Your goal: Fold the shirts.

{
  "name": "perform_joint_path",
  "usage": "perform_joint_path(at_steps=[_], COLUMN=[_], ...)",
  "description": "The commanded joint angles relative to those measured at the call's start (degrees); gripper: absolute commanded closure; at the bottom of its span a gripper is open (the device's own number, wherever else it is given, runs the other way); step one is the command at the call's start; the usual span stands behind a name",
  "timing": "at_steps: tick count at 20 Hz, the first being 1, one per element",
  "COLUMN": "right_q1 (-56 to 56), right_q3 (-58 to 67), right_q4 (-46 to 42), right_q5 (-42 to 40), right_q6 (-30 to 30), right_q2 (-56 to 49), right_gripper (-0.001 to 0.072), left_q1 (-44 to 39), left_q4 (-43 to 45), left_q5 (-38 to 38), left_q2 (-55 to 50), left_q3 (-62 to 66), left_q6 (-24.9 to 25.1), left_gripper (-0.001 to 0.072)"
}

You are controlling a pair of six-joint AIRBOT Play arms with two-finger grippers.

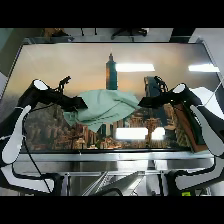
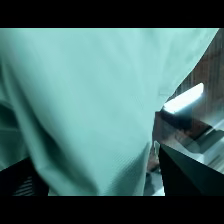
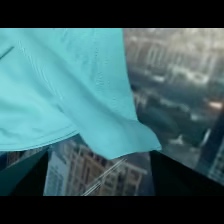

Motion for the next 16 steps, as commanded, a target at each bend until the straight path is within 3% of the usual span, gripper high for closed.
perform_joint_path(at_steps=[1, 4, 5, 6, 7, 11, 16], right_q1=[-2.29, -6.01, -6.64, -6.82, -6.75, -6.29, -5.18], right_q3=[1.33, 1.18, 1.14, 0.87, 0.09, -4.50, -5.22], right_q4=[-0.26, -0.26, -0.24, -0.28, -0.26, 0.44, 7.43], right_q5=[0.94, 4.33, 5.99, 7.50, 8.02, 6.21, 4.94], right_q6=[1.25, 1.27, 1.25, 1.18, 0.96, 0.81, -1.36], right_q2=[1.25, 4.92, 5.14, 5.09, 5.09, 3.54, -1.77], right_gripper=[0.0028, 0.0034, 0.0100, 0.0240, 0.0272, 0.0273, 0.0277], left_q1=[4.48, 9.38, 10.86, 12.04, 12.85, 12.15, 5.64], left_q4=[0.24, 0.28, 0.26, 0.26, 0.24, -0.52, -10.73], left_q5=[-12.09, -12.44, -11.28, -9.64, -7.72, 6.27, 21.31], left_q2=[-3.45, 1.81, 4.33, 6.78, 9.05, 15.15, 15.32], left_q3=[5.92, 1.55, -1.99, -6.03, -10.45, -27.54, -35.80], left_q6=[-2.10, -2.01, -1.81, -1.70, -1.22, -0.04, 5.07], left_gripper=[0.0007, 0.0008, 0.0008, 0.0008, 0.0007, 0.0007, 0.0008])
